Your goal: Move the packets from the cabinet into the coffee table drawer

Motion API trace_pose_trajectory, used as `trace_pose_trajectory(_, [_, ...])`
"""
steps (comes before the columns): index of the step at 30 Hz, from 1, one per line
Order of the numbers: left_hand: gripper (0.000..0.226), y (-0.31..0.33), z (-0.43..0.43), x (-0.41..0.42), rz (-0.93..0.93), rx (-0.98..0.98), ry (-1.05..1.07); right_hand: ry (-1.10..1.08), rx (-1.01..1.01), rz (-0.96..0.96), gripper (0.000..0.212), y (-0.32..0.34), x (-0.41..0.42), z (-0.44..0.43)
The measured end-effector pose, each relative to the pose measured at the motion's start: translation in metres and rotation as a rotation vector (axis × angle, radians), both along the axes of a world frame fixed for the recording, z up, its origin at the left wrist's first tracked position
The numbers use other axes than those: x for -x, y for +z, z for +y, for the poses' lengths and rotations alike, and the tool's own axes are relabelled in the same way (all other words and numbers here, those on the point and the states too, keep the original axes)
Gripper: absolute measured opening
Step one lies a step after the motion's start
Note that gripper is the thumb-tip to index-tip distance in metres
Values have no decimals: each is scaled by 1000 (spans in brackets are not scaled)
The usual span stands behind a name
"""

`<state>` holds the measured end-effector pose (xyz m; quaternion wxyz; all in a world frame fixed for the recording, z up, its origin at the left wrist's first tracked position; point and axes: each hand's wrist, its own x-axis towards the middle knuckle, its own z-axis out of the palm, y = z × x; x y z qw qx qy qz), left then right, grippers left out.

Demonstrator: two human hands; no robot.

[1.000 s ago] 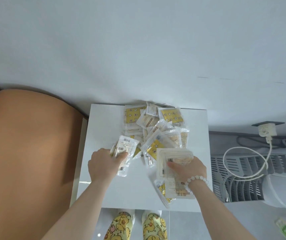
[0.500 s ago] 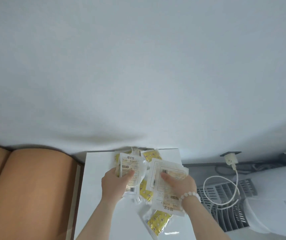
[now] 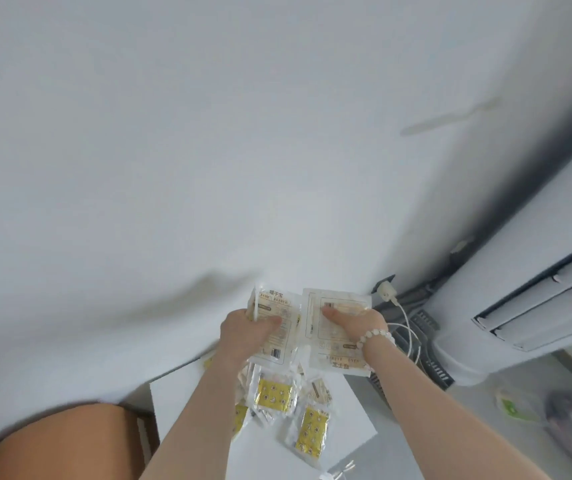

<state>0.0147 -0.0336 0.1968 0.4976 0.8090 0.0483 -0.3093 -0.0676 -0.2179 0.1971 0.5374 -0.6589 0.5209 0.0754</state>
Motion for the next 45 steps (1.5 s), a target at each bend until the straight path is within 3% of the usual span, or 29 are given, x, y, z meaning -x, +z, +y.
trace_pose_trajectory(5, [20, 10, -35, 7, -1, 22, -163, -143, -18, 18, 69, 1, 36, -10])
trace_pose_trajectory(11, [28, 3, -95, 45, 77, 67, -374, -385, -44, -18, 52, 8, 103, -37])
trace_pose_trajectory(19, [23, 22, -196, 140, 103, 83, -724, -751, -36, -33, 49, 32, 231, -74])
trace_pose_trajectory(21, [16, 30, -216, 174, 92, 84, -815, -848, -19, -51, 48, 39, 270, -77])
trace_pose_trajectory(25, [23, 46, -245, 253, 112, 111, -941, -1034, 1, -99, 51, 55, 355, -74])
trace_pose_trajectory(30, [33, 63, -251, 386, 247, 158, -1131, -1275, 16, -147, 79, 62, 481, -45])
trace_pose_trajectory(34, [21, 70, -242, 486, 284, 162, -1281, -1439, 90, -134, 87, 76, 575, -3])
trace_pose_trajectory(40, [53, 84, -208, 626, 297, 134, -1570, -1656, 138, -79, 95, 97, 704, 76])
trace_pose_trajectory(45, [32, 102, -163, 733, 274, 146, -1803, -1842, 186, -77, 103, 109, 783, 151])
